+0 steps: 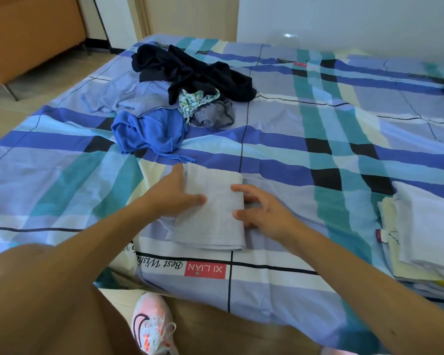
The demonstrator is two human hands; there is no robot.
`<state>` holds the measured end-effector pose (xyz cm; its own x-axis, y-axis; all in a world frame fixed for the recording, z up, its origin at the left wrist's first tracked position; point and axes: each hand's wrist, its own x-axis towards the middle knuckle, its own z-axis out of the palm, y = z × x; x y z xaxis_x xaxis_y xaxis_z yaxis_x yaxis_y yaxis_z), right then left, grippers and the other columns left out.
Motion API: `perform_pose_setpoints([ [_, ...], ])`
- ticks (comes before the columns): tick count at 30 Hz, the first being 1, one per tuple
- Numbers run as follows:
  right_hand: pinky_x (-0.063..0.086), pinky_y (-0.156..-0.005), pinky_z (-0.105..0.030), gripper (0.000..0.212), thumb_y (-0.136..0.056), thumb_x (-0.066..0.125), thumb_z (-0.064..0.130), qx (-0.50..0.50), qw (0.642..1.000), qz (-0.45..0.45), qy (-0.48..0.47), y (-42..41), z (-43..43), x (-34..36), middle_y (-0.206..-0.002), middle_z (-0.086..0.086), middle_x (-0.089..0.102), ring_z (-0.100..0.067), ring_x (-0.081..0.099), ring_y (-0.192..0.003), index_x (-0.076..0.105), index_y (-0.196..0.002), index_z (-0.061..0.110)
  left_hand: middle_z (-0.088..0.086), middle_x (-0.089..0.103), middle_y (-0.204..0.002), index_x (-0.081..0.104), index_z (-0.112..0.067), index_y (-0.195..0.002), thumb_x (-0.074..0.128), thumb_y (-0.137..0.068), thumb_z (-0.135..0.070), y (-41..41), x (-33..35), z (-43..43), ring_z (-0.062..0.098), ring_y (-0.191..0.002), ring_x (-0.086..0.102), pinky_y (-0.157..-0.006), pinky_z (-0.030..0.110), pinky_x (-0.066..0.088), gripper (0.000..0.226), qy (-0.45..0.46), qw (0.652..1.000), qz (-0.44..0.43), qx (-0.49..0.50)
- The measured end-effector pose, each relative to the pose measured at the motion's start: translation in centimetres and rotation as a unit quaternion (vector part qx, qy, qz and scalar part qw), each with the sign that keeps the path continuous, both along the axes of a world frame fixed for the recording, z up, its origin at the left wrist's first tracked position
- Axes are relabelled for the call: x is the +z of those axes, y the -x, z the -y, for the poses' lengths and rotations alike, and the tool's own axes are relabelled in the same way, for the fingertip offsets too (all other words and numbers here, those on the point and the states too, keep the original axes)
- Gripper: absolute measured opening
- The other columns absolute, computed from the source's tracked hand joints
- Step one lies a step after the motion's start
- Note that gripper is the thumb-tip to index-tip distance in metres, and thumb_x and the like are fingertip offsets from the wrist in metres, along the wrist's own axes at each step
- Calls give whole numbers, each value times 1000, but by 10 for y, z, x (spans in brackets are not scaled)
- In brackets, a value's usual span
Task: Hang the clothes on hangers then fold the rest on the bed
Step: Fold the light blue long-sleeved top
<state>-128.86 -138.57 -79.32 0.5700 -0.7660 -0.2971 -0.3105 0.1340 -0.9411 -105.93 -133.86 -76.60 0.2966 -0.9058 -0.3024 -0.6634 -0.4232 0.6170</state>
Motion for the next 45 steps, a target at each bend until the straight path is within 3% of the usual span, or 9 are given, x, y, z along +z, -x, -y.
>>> perform_pose_setpoints([
  [5, 56, -97, -40, 46, -94, 68, 6, -40, 993, 83, -69, 3, 1, 4, -134, -13, 63, -25, 63, -115, 62, -133, 29, -2, 44, -150, -5, -39, -159, 86, -76, -35, 18, 0, -8, 23, -125, 53, -93, 38, 49, 123, 72, 993, -91, -13],
  [12, 50, -103, -31, 56, -86, 73, 6, -83, 992, 7, 98, 75, 12, 70, -140, -1, 58, -18, 58, -121, 61, -138, 25, -21, 54, -134, 22, -59, -150, 85, -70, -45, 87, 19, -5, 0, -111, 59, -97, 34, 45, 103, 222, 962, -138, -81],
  [17, 53, -93, -26, 51, -87, 68, 1, -161, 974, -53, 151, 176, 19, 106, -130, -1, 64, -14, 64, -108, 65, -132, 24, -13, 58, -131, 52, -33, -139, 84, -80, -24, 185, 30, 25, -8, -107, 58, -84, 10, 48, 68, 252, 920, -239, -181],
  [22, 52, -83, -23, 41, -89, 63, 3, -261, 942, -114, 178, 283, 32, 107, -130, -9, 65, -8, 63, -95, 67, -125, 22, -1, 50, -137, 50, -22, -140, 80, -63, -33, 301, 37, 62, 11, -126, 50, -109, 29, 41, 84, 234, 897, -291, -236],
  [25, 48, -79, -10, 45, -93, 58, 1, -284, 920, -192, 190, 323, 37, 96, -133, -1, 60, -9, 60, -107, 64, -132, 21, 3, 39, -142, 41, -19, -148, 86, -65, -29, 346, 36, 80, 15, -134, 40, -106, 22, 33, 95, 190, 906, -260, -275],
  [30, 43, -106, -38, 54, -99, 57, 17, -195, 881, -393, 176, 336, 34, 64, -151, -10, 37, -32, 51, -127, 43, -151, 27, 8, 37, -145, 32, -20, -153, 82, -78, -39, 366, 13, 88, 29, -134, 44, -106, 31, 38, 92, 66, 951, -101, -286],
  [34, 46, -100, -43, 57, -100, 56, 25, -222, 810, -470, 270, 327, 30, 54, -145, -9, 29, -33, 43, -130, 37, -154, 22, 8, 34, -132, 42, -21, -142, 62, -80, -61, 365, 20, 86, 33, -123, 39, -100, 44, 42, 76, 229, 913, 187, -280],
  [39, 26, -120, -46, 59, -104, 51, 22, -140, 850, -384, 331, 331, 34, 49, -168, -5, 19, -27, 22, -152, 30, -158, 18, 5, 23, -162, 22, -15, -158, 37, -75, -78, 369, 26, 117, 24, -152, 14, -122, 46, 18, 106, 227, 831, 153, -485],
  [45, -3, -126, -41, 70, -104, 17, 57, -48, 865, -441, 234, 338, 28, 20, -168, 9, -15, -11, -13, -155, -5, -162, 25, -7, -12, -168, -8, -20, -160, 47, -67, -94, 363, -18, 115, 12, -153, -17, -126, 45, -3, 132, 119, 867, 130, -466],
])
